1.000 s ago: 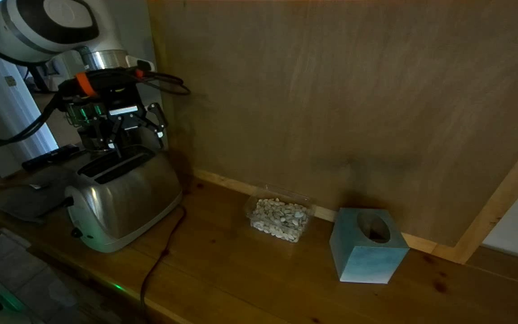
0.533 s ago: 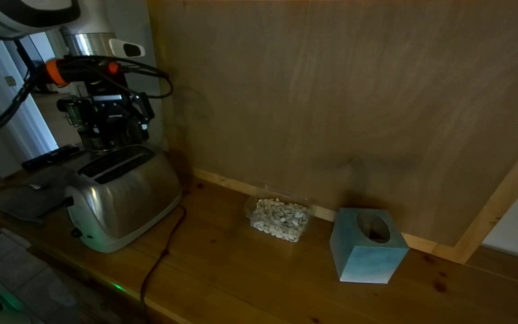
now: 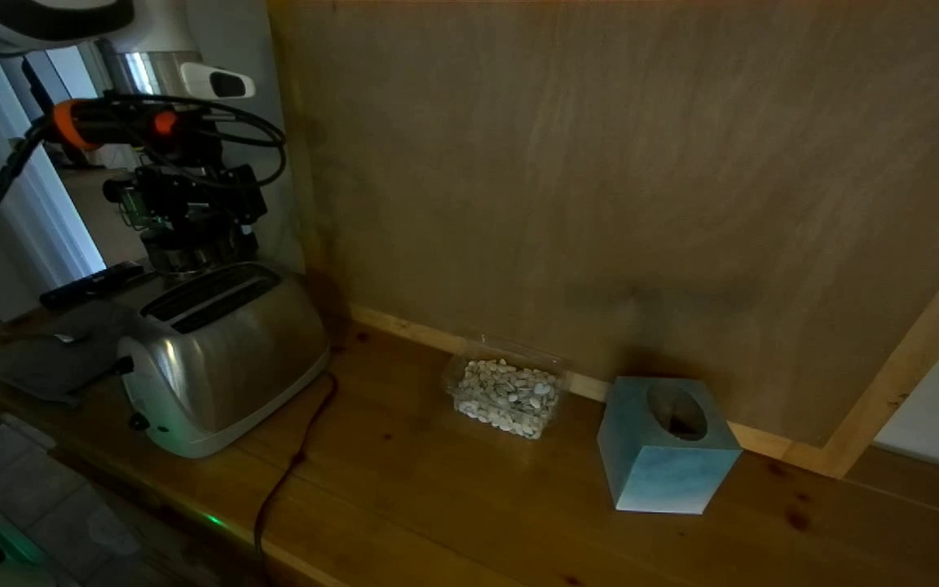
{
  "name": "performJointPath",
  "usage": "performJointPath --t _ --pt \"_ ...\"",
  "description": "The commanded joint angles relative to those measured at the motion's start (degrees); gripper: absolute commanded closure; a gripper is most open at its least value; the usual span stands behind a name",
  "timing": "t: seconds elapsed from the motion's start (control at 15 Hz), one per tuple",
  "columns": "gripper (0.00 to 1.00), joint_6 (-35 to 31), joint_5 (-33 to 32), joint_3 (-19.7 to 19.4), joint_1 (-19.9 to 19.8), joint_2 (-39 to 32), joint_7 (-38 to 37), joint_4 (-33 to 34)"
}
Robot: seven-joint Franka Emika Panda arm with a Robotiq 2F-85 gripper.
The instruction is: Turn the toaster ninety degrees to the left
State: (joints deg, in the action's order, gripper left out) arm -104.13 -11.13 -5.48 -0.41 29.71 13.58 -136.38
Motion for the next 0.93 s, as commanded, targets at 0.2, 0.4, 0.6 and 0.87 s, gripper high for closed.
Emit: performJointPath --t 0.2,0.4,0.6,0.87 --pt "0.0 0.4 4.5 0.6 -0.4 -1.2 -7.2 1.5" --pt "0.0 0.3 6.2 0.9 -0.6 -1.4 -9.2 1.7" --pt "0.0 0.1 4.7 1.0 -0.7 -0.3 -8.5 0.4" --pt "0.0 0.1 4.7 1.1 -0.8 -0.4 -8.9 0.5"
